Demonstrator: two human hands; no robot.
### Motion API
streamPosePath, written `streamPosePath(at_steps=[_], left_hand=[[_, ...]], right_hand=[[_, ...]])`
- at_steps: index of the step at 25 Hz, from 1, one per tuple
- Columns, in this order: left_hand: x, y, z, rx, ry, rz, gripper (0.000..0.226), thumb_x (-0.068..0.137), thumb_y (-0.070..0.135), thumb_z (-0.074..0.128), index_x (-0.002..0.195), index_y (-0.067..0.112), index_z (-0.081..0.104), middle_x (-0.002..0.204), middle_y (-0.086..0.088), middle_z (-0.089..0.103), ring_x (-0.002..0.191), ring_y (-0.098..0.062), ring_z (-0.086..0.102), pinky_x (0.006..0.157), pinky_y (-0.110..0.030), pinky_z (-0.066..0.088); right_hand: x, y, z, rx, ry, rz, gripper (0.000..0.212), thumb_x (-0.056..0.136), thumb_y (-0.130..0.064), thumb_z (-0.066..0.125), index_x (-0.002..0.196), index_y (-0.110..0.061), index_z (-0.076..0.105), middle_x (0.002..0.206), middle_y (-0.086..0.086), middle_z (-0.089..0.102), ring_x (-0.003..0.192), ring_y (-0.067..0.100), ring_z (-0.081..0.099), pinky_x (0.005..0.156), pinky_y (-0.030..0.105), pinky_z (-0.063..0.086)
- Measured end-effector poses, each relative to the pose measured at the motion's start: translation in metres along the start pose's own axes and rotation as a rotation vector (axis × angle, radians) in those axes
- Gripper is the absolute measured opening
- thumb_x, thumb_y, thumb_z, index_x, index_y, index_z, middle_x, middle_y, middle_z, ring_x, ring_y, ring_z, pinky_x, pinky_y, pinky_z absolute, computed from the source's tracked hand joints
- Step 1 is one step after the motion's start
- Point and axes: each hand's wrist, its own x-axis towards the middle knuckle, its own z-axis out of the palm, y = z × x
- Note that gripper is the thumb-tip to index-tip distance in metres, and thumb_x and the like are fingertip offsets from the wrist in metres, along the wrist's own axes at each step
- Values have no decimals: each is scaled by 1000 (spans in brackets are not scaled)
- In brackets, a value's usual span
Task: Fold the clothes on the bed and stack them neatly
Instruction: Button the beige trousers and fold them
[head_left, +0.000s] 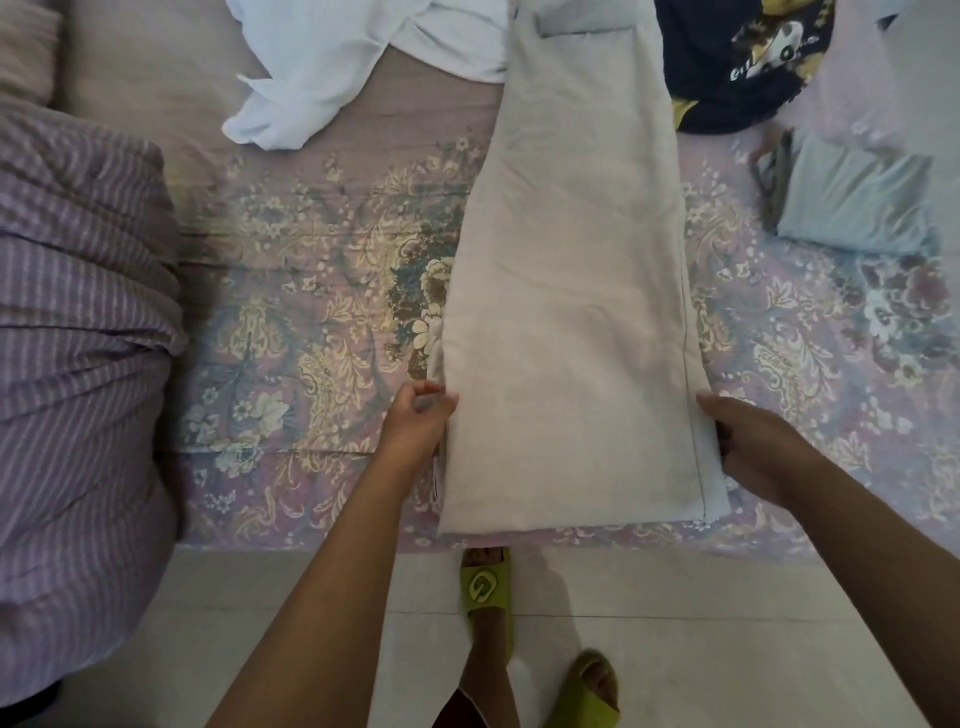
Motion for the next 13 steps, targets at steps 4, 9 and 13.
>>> streamPosePath(at_steps=[4,9,13], left_hand=[[21,23,16,25,105,109,33,99,25,64,125,5,61,118,-11,63,107,-25,60,87,-36,49],[46,47,24,52,108,194,31,97,30,67,111,2,69,108,-9,67,98,-19,59,89,-30,47],[54,55,26,90,148,205,21,103,24,58,93,9,69,98,-8,66,91,-19,55,79,-30,43]], right_hand=[[12,-31,21,15,-2,-55,36,103,-20,57,133,1,58,129,14,64,119,28,60,110,46,44],[30,-68,41,-40,-75,-27,25,103,-25,43,104,-12,65,91,8,63,82,22,57,88,37,49],[42,-71,50,-166,-27,32,26,106,-15,41,116,-5,63,106,14,63,91,26,61,95,43,54]])
